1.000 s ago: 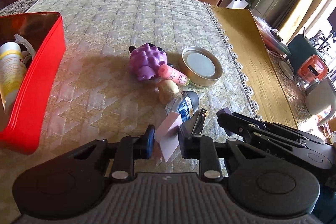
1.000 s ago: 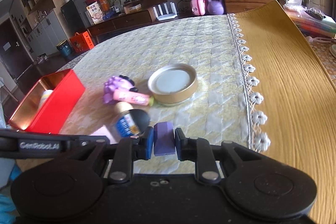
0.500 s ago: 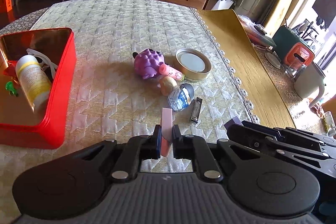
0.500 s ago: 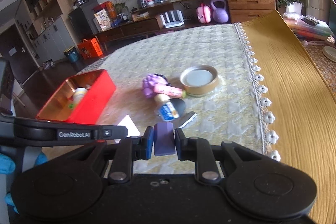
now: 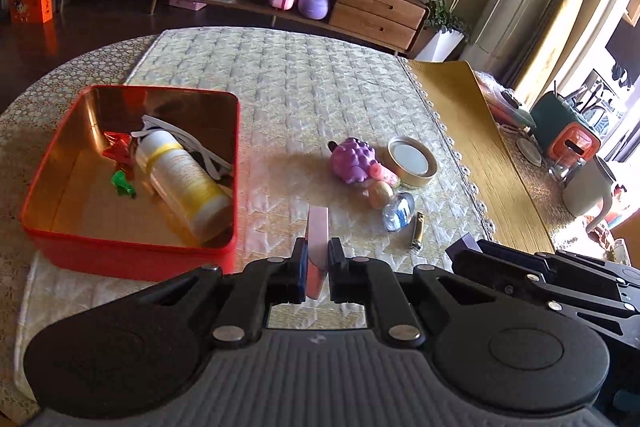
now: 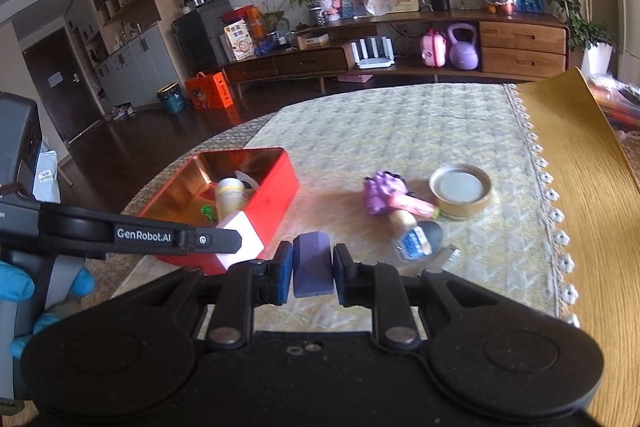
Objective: Organize rigid objects
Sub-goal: 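Carry the pink card in the left tool while the right tool carries the purple block over the tin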
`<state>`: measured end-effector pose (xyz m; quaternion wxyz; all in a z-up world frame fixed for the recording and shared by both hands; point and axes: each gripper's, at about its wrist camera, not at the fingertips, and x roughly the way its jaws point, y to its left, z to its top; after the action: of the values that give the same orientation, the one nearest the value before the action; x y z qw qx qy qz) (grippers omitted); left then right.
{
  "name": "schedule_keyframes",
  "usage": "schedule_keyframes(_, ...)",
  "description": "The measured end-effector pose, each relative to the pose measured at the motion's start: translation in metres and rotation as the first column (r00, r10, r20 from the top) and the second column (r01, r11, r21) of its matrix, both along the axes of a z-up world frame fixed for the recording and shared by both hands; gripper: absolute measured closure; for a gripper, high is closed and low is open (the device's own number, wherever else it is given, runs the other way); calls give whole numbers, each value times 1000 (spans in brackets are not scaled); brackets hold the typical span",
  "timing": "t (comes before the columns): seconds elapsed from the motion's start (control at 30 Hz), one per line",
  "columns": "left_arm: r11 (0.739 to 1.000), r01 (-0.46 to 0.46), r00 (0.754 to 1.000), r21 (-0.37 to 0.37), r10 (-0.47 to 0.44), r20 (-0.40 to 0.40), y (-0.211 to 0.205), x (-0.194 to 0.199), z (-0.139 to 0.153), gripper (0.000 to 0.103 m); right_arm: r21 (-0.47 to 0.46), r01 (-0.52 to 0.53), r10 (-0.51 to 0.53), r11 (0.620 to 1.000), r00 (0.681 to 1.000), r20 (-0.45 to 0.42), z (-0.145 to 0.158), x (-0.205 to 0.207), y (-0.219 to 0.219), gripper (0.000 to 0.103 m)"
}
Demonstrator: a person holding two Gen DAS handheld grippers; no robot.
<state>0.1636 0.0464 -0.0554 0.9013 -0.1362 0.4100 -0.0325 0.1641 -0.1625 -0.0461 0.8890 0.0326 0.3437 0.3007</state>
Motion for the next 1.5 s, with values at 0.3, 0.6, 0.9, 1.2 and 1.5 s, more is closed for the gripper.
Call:
schedule_keyframes(0.3, 996, -90, 996, 9, 90, 20, 64, 2, 18, 93, -9, -76, 76, 997, 997, 34, 12, 3, 53, 82)
schedule_keyframes(0.6, 986, -158, 987, 48, 159, -12, 116, 22, 10, 93, -41, -144, 145, 989, 988, 48, 11, 16, 105, 82)
schedule_keyframes(0.9, 973, -186, 980, 134, 194, -44, 143, 51, -9, 93, -95, -200, 202, 975, 979, 8, -9, 34, 156, 82)
schedule_keyframes(1.2, 963, -177, 978, 204, 195, -75, 150, 81, -32, 93, -146, -241, 238, 959, 970, -40, -37, 50, 201, 82)
schedule_keyframes(1.5, 963, -169, 975, 208, 194, -106, 154, 95, -48, 93, -181, -242, 229, 953, 969, -90, -57, 61, 220, 82)
